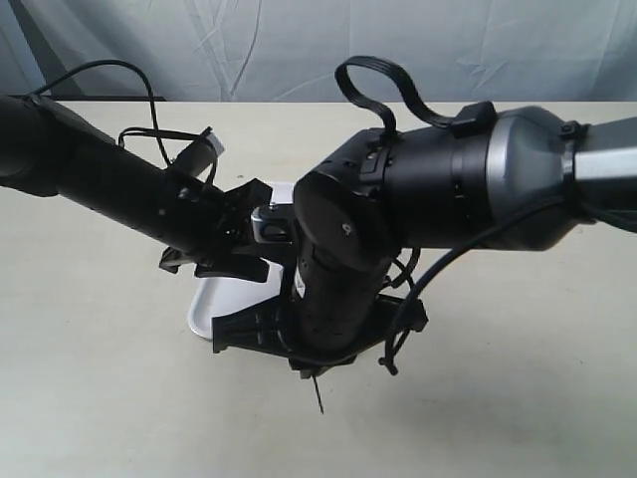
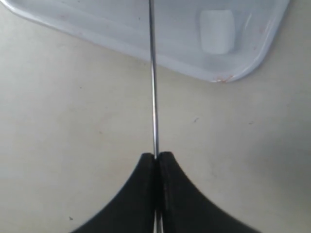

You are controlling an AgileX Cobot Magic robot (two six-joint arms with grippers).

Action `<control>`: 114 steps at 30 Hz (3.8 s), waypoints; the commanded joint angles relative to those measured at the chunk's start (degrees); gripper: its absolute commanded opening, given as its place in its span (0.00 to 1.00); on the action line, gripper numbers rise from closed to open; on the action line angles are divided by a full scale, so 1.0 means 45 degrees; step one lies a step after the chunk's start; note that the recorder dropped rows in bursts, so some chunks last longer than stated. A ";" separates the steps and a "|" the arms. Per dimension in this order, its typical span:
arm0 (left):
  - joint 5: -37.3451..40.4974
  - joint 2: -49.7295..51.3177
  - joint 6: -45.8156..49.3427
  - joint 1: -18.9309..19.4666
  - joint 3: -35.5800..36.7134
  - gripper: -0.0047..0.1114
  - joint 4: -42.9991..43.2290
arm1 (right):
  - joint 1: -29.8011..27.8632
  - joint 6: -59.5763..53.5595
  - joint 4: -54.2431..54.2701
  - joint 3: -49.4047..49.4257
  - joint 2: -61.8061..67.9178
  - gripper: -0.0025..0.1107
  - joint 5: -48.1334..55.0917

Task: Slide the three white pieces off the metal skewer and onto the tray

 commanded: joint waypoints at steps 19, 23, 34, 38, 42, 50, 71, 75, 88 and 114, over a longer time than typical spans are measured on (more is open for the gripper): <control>-0.0486 -0.0080 -0.0289 0.0012 -0.0052 0.44 -0.0001 | -0.0045 0.0141 0.0299 -0.0075 -0.1317 0.02 -0.0703; -0.0370 -0.0080 -0.0289 0.0012 -0.0052 0.39 -0.0177 | -0.0045 0.0118 0.0566 -0.0075 -0.1317 0.02 -0.0828; -0.0500 -0.0080 0.0019 0.0012 -0.0052 0.16 -0.0447 | -0.0045 -0.0117 0.1100 -0.0075 -0.1317 0.02 -0.0251; -0.0938 -0.0058 0.0065 0.0012 -0.0052 0.16 -0.0447 | -0.0045 -0.1092 0.2130 -0.0075 -0.1317 0.02 0.1261; -0.1380 -0.0058 0.0065 0.0012 -0.0052 0.16 -0.0393 | 0.0291 -0.2238 0.3300 -0.0075 -0.1317 0.02 0.2565; -0.1838 -0.0058 0.0065 0.0012 -0.0052 0.16 -0.0393 | 0.1662 -0.2207 0.3359 -0.0075 -0.1317 0.02 0.3848; -0.2567 -0.0058 0.0065 0.0012 -0.0188 0.22 -0.0135 | 0.3798 -0.0223 0.2579 -0.0047 -0.2872 0.02 0.5171; -0.2541 -0.0058 0.0065 0.0012 -0.0188 0.38 0.0060 | 0.3798 0.0102 0.1990 -0.0047 -0.3024 0.02 0.5171; -0.2371 -0.0106 -0.0052 0.0012 -0.0188 0.51 0.0149 | 0.2355 0.0278 -0.1485 -0.0047 -0.1384 0.02 0.5171; -0.3742 -0.4150 -0.1672 0.0034 0.0390 0.51 0.2563 | -0.0661 -0.2398 -0.2737 -0.0854 0.1577 0.02 0.0220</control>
